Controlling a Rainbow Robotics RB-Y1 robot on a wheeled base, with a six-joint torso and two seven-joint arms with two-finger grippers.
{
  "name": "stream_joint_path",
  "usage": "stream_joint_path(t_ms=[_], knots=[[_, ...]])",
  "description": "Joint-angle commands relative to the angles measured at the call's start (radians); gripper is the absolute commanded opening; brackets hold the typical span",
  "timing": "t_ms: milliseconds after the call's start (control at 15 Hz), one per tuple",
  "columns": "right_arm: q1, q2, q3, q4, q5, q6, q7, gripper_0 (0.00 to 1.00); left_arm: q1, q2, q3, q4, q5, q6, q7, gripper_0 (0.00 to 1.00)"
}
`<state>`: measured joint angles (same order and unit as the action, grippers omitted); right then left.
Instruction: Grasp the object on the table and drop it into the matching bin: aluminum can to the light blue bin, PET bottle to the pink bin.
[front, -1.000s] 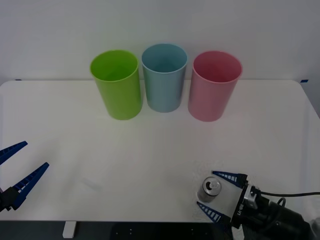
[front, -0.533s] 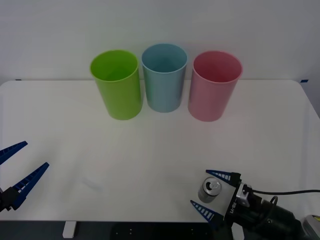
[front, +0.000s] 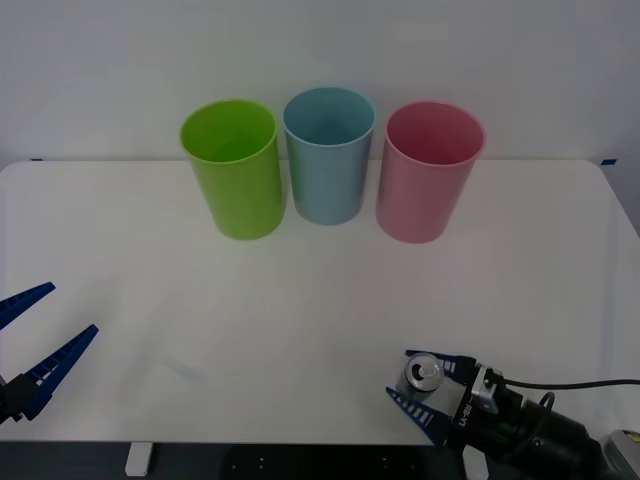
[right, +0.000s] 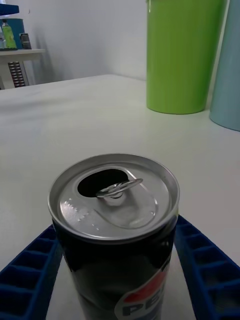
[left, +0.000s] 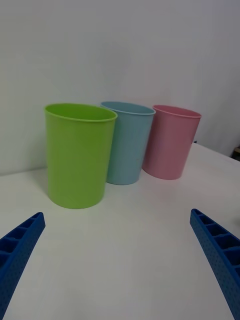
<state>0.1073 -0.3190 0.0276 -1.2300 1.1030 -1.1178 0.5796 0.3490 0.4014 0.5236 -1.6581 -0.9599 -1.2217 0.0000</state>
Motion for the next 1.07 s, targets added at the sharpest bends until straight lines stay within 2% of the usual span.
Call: stream_joint_path(t_ms=[67, 733, 1067], knots=[[-0.001, 0.001, 0.000, 0.000, 0.000, -0.001, 0.000, 0.00, 0.000, 0.000, 0.000, 0.000, 0.000, 0.000, 0.000, 1.00], [-0.005, 0.000, -0.021, -0.037, -0.018, 0.001, -0.035, 0.00, 0.000, 0.000, 0.000, 0.000, 0.000, 0.000, 0.000, 1.00], [0.011, 0.000, -0.060, -0.138, -0.018, -0.001, -0.185, 0.00, 0.000, 0.000, 0.000, 0.000, 0.000, 0.000, 0.000, 1.00]])
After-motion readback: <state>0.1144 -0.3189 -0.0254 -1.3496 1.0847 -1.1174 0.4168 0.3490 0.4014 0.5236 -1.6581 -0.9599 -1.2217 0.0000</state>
